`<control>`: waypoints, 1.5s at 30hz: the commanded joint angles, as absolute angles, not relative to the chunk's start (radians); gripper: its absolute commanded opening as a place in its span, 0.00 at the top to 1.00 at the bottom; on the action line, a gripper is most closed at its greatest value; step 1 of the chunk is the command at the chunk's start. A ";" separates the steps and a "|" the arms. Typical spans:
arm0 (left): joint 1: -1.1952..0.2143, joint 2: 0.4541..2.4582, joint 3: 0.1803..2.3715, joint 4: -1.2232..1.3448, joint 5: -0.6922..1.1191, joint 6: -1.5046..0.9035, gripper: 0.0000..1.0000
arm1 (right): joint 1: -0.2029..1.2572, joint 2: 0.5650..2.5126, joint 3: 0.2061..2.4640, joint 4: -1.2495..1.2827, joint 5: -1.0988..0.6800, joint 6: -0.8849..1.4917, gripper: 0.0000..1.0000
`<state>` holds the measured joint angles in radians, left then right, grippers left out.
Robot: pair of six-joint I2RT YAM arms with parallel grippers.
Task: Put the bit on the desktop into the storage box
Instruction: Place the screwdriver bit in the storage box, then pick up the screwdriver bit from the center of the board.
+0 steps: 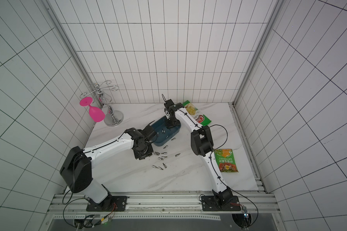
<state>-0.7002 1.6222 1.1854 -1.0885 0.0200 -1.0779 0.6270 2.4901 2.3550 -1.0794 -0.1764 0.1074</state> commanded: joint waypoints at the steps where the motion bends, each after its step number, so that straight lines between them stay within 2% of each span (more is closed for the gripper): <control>1: -0.720 1.629 1.163 -1.044 0.026 -1.118 0.65 | 0.623 2.531 2.393 -1.114 -0.238 0.084 1.00; 16: -0.794 1.718 1.140 -0.989 0.048 -1.158 0.65 | 0.615 2.576 2.399 -1.129 -0.233 0.072 1.00; 20: -0.803 1.741 1.138 -0.987 0.051 -1.157 0.65 | 0.614 2.576 2.399 -1.129 -0.233 0.074 0.88; 29: -0.811 1.768 1.144 -0.982 0.067 -1.160 0.64 | 0.614 2.576 2.416 -1.129 -0.230 0.081 0.73; 45: -0.822 1.815 1.150 -0.972 0.078 -1.160 0.64 | 0.607 2.521 2.424 -1.129 -0.233 0.081 0.72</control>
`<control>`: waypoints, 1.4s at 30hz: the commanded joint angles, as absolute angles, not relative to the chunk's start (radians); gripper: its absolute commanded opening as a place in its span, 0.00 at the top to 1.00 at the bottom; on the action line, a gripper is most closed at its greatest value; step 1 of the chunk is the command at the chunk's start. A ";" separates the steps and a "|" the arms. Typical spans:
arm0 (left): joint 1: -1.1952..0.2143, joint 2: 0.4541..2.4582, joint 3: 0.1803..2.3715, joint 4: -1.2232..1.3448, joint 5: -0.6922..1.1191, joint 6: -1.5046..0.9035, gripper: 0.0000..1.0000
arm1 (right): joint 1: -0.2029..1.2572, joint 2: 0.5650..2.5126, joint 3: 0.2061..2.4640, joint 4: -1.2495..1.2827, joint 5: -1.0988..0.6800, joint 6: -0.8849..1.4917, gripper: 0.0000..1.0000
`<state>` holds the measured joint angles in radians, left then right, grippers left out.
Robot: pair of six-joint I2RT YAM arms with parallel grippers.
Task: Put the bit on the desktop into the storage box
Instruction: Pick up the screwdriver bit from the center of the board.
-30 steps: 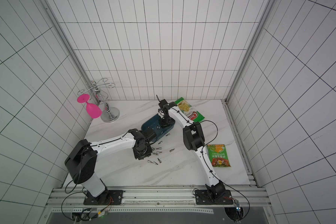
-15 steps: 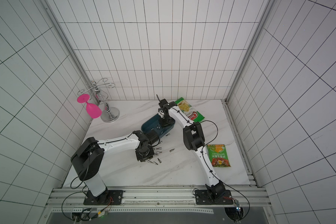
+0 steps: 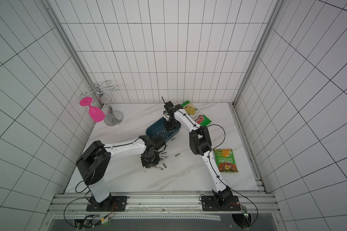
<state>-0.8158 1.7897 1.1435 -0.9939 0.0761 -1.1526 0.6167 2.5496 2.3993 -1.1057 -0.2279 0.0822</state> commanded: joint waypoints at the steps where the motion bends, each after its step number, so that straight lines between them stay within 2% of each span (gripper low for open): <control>1: -0.823 1.818 1.152 -0.971 0.080 -1.159 0.64 | 0.607 2.517 2.424 -1.128 -0.233 0.081 0.73; 9: -0.838 1.849 1.160 -0.963 0.092 -1.157 0.65 | 0.606 2.493 2.430 -1.123 -0.227 0.081 0.73; 13: -0.838 1.853 1.157 -0.961 0.093 -1.157 0.69 | 0.606 2.476 2.420 -1.122 -0.224 0.079 0.73; 19: -0.838 1.862 1.155 -0.955 0.102 -1.154 0.86 | 0.606 2.419 2.379 -1.093 -0.207 0.074 0.73; 22: -0.839 1.861 1.163 -0.963 0.111 -1.141 0.98 | 0.606 2.393 2.387 -1.087 -0.210 0.079 0.74; 25: -0.838 1.852 1.172 -0.980 0.102 -1.132 1.00 | 0.606 2.372 2.405 -1.097 -0.207 0.089 0.73; 27: -0.838 1.841 1.184 -0.996 0.092 -1.121 1.00 | 0.606 2.353 2.409 -1.113 -0.192 0.095 0.69; 31: -0.823 1.820 1.250 -1.069 0.061 -1.068 1.00 | 0.602 2.276 2.336 -1.126 -0.134 0.113 0.50; 42: -0.613 1.759 1.558 -1.288 0.044 -0.823 1.00 | 0.539 1.857 1.757 -0.968 -0.046 0.234 0.41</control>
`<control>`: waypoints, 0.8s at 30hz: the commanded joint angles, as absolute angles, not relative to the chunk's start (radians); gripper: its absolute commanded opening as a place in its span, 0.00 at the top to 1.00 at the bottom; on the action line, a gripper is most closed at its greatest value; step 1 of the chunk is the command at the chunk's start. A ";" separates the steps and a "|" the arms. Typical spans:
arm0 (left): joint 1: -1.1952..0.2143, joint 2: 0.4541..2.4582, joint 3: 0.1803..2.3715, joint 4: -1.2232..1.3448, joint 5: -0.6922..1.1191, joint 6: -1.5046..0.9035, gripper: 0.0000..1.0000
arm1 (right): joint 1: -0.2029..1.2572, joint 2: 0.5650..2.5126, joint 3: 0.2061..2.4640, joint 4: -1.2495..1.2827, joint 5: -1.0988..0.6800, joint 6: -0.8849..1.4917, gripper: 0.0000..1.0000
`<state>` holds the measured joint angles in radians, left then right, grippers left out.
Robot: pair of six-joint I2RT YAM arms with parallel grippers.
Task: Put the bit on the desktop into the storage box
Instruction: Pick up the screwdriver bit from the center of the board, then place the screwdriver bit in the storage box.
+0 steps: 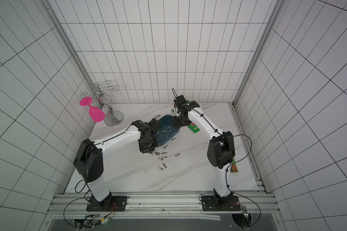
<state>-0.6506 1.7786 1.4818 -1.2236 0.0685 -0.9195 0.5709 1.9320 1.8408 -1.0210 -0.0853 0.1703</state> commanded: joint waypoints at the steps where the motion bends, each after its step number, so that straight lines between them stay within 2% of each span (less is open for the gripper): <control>1: -0.596 1.777 1.600 -1.296 0.044 -0.804 1.00 | 0.533 1.828 1.710 -0.958 -0.039 0.244 0.41; 13: -0.552 2.136 2.022 -1.315 0.084 -0.692 1.00 | 0.543 1.645 1.356 -0.863 -0.104 0.358 0.42; 24: -0.535 2.349 2.127 -1.218 0.099 -0.675 1.00 | 0.608 1.624 1.215 -0.802 -0.022 0.542 0.45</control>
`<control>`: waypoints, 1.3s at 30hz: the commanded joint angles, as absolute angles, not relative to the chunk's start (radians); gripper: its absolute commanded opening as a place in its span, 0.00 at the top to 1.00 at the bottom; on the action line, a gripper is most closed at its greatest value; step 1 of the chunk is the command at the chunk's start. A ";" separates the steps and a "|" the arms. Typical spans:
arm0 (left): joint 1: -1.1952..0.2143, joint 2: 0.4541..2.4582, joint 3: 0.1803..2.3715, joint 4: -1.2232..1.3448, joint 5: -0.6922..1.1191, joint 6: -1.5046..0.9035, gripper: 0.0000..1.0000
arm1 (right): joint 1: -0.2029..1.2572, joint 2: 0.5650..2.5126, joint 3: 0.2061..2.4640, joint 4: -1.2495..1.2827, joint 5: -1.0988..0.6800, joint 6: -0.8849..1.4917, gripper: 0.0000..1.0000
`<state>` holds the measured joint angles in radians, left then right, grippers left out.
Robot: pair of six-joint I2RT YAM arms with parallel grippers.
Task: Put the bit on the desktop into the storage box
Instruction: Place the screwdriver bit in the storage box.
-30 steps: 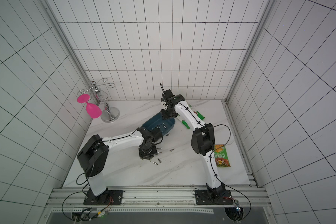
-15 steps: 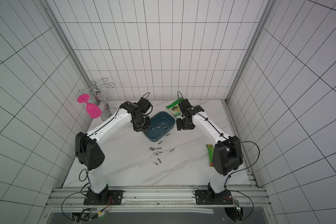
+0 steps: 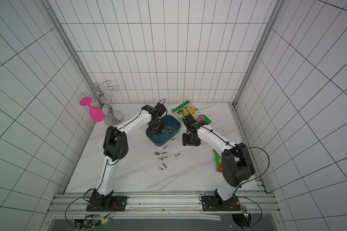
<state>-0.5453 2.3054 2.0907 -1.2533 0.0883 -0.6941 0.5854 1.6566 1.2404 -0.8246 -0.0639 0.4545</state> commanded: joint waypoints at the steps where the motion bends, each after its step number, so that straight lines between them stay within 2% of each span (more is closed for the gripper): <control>1: -0.534 2.359 2.129 -1.213 0.100 -0.675 1.00 | 0.617 1.621 1.202 -0.790 -0.019 0.559 0.45; 9: -0.512 2.418 2.151 -1.193 0.127 -0.665 1.00 | 0.709 1.640 1.154 -0.738 0.023 0.656 0.48; 29: -0.503 2.452 2.169 -1.192 0.155 -0.640 1.00 | 0.753 1.768 1.175 -0.672 -0.024 0.670 0.51; 34: -0.503 2.450 2.169 -1.192 0.163 -0.639 0.88 | 0.769 1.785 1.175 -0.672 -0.032 0.673 0.51; 39: -0.503 2.444 2.171 -1.192 0.161 -0.639 0.82 | 0.781 1.799 1.175 -0.669 -0.035 0.673 0.51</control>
